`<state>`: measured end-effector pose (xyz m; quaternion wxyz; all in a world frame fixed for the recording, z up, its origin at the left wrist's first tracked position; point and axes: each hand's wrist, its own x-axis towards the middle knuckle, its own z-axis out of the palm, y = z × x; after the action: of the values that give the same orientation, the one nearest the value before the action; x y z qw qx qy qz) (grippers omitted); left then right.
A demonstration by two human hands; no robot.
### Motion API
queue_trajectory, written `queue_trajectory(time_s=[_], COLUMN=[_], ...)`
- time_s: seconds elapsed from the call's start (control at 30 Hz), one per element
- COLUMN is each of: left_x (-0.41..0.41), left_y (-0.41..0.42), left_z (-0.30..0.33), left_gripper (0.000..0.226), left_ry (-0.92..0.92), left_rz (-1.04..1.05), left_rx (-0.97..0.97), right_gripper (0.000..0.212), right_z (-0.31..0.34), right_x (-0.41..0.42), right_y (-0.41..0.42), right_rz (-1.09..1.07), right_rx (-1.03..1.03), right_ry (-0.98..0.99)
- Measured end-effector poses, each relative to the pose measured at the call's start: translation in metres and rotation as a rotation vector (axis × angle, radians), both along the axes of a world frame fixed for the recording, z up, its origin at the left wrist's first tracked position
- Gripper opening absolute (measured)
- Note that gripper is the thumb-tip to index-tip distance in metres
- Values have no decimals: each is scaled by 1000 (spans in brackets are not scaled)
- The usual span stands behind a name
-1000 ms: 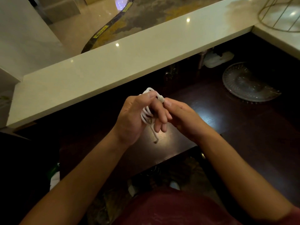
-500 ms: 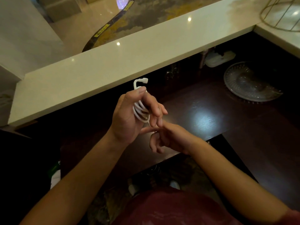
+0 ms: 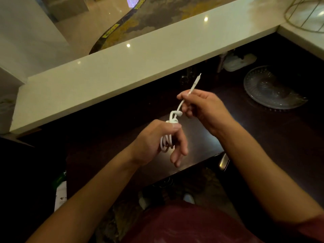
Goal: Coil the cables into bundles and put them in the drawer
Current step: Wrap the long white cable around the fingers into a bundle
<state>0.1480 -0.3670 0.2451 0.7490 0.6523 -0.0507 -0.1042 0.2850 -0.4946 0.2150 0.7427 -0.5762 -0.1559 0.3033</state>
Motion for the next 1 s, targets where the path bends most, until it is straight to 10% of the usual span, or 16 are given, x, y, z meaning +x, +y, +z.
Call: queue_trajectory(time_s=[0.53,0.7,1.0], left_x=[20,23,27], left_y=[11,20,17], left_z=[-11,-16,-6], left_gripper=[49,35,25], left_ry=[73,90,35], left_rz=[395,375,10], left_rx=[-193,-332,-423], right_gripper=[49,52,37], right_z=[7,5,4], right_x=[-54,-57,-14], right_y=[-8,-9,-8], right_rz=[-164,-59,36], right_rx=[-395,-345,-56], right_ry=[-1090,-1019,-303])
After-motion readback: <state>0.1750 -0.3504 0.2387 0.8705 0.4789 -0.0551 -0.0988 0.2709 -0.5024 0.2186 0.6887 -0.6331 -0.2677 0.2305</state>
